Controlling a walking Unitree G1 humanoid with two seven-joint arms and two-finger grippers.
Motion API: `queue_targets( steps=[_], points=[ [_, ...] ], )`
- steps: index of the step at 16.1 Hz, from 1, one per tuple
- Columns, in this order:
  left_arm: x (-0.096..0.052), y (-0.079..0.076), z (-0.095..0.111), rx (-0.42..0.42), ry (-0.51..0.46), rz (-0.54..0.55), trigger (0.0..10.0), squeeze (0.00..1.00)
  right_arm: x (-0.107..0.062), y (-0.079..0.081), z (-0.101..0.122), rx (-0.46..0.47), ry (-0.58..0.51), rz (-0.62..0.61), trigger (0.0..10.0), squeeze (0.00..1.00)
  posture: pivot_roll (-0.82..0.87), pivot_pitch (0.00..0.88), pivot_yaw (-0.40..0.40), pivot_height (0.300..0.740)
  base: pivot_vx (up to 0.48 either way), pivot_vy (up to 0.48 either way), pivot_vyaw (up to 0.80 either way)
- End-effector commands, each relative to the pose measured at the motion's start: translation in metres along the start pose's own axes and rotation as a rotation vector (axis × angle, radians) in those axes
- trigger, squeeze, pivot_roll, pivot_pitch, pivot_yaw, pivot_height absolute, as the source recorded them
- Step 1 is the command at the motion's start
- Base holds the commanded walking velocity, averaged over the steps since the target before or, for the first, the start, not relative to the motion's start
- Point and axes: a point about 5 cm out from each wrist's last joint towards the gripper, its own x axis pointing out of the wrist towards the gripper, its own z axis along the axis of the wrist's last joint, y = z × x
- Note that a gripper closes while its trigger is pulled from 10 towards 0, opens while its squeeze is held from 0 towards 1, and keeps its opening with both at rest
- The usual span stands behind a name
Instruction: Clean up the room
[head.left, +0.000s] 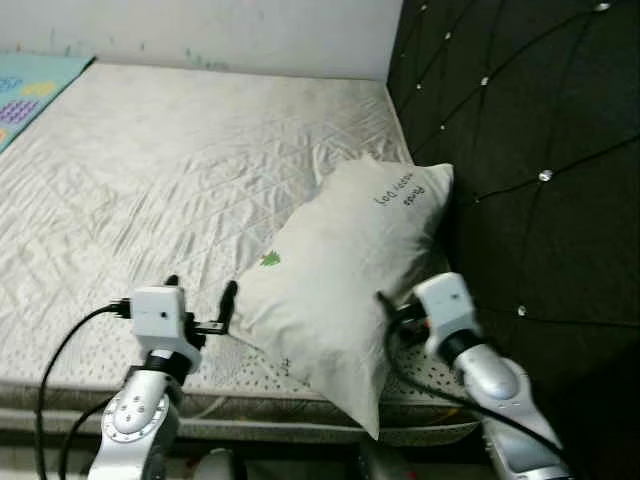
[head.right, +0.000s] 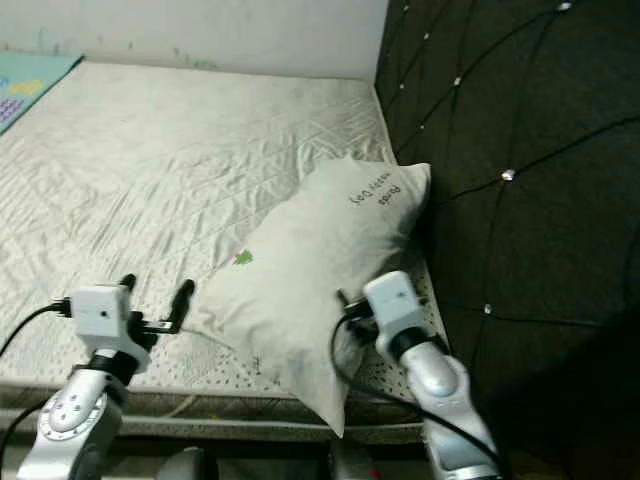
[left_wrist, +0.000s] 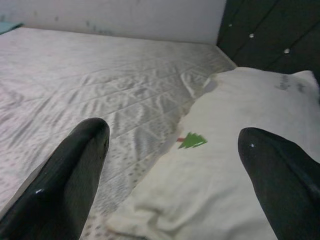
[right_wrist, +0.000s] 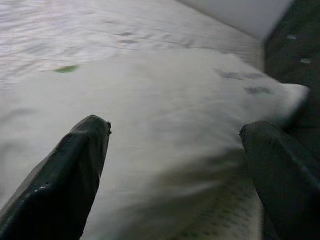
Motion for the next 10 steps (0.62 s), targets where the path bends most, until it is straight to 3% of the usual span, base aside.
queue_targets(
  steps=[1,10],
  points=[
    [-0.0026,0.0011,-0.0006,0.008,0.01,0.008,10.0,0.0,-0.001,0.0026,-0.0002,-0.01,0.003,0.025,10.0,0.0,-0.08,0.083,-0.05,0.635,0.0,0.0,0.0],
    [-0.0036,0.0017,-0.0004,0.009,0.014,0.013,10.0,0.0,-0.0025,0.004,-0.0005,0.013,-0.001,0.037,10.0,0.0,-0.08,0.089,-0.047,0.556,0.0,0.0,0.0]
  ],
)
